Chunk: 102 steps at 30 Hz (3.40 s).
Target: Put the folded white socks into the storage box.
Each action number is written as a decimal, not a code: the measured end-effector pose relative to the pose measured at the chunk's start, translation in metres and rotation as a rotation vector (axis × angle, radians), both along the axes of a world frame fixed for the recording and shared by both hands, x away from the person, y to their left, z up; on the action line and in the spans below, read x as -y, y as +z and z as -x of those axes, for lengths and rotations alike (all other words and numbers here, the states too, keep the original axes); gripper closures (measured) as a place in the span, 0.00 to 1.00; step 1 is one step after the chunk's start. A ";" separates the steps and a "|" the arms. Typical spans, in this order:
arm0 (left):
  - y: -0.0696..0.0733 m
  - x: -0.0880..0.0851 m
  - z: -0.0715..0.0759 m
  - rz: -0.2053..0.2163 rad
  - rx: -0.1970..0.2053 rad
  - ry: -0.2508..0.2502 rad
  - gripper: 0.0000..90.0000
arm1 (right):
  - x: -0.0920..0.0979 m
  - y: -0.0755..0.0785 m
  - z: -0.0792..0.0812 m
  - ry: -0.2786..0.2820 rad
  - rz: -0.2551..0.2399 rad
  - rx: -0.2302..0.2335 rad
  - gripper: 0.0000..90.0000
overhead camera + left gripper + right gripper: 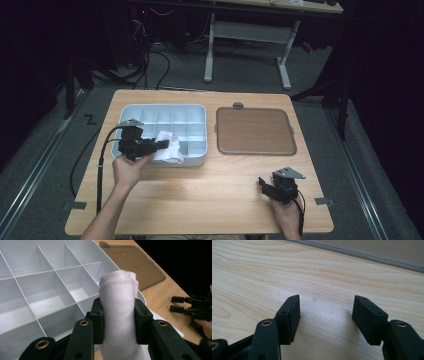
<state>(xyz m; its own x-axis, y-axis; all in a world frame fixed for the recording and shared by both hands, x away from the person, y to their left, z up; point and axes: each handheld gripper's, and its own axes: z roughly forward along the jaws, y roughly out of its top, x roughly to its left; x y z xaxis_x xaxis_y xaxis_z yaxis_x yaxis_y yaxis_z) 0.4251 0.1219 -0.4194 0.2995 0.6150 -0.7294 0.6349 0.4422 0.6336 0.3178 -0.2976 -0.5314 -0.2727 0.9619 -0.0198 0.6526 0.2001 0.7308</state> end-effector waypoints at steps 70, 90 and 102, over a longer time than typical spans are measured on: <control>-0.053 -0.003 -0.047 -0.089 -0.115 0.028 0.75 | -0.001 0.000 0.001 0.002 0.001 -0.001 0.44; -0.071 0.002 -0.041 -0.198 -0.132 0.025 0.76 | -0.001 0.000 0.001 0.005 0.003 0.000 0.44; -0.071 0.014 -0.040 -0.357 -0.114 -0.002 0.76 | -0.001 0.000 0.001 0.005 0.003 0.000 0.44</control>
<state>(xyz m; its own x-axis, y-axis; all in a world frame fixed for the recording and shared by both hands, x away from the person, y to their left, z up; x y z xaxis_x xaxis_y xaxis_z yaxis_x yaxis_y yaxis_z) 0.4653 0.1084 -0.4902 0.2305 0.8360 -0.4980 0.7109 0.2047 0.6728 0.3170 -0.2970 -0.5314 -0.2772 0.9605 -0.0226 0.6515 0.2053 0.7303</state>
